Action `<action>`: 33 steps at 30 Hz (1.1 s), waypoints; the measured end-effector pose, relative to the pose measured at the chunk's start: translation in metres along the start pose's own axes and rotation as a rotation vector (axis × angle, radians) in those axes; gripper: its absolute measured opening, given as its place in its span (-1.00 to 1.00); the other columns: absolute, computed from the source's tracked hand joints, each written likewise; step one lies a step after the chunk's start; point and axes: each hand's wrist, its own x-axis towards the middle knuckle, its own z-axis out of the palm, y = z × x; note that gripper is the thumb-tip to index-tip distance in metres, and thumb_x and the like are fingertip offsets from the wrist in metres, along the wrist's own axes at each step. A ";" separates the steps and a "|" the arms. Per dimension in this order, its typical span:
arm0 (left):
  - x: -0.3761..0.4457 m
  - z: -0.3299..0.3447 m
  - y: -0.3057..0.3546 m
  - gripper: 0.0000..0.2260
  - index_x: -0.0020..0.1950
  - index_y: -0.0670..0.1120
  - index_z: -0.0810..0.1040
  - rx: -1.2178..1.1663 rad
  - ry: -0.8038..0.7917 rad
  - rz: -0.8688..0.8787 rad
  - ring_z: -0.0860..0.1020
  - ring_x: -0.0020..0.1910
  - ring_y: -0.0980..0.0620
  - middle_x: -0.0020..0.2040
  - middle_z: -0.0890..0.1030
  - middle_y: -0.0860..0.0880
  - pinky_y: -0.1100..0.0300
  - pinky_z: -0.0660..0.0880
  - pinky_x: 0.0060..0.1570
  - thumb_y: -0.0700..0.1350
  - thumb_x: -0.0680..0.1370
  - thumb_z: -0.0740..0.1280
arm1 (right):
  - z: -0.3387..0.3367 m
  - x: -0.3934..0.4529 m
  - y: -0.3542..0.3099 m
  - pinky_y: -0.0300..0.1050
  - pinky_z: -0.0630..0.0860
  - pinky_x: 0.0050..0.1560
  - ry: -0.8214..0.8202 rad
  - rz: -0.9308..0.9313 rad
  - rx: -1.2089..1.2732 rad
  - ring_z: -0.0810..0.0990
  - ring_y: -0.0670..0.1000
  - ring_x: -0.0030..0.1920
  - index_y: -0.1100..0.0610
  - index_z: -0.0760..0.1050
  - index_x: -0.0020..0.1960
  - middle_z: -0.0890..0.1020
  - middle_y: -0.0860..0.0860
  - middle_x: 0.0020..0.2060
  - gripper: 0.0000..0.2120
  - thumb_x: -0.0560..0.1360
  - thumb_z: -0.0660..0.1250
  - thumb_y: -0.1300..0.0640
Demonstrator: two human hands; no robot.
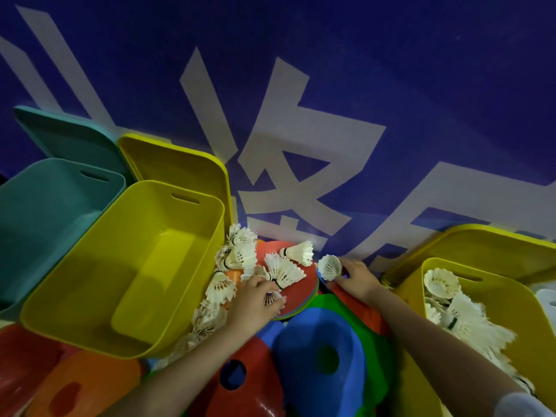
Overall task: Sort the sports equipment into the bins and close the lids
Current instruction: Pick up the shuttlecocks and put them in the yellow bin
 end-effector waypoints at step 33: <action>-0.078 -0.016 0.010 -0.54 0.42 0.16 0.38 -0.014 0.031 -0.049 0.50 -0.10 0.09 0.17 0.44 0.02 0.23 0.47 -0.04 0.00 0.53 0.35 | -0.013 -0.111 -0.022 -0.12 0.45 0.18 0.490 -0.246 0.028 0.42 -0.02 0.23 0.02 0.19 0.49 0.44 -0.01 0.24 -0.25 0.42 0.38 -0.21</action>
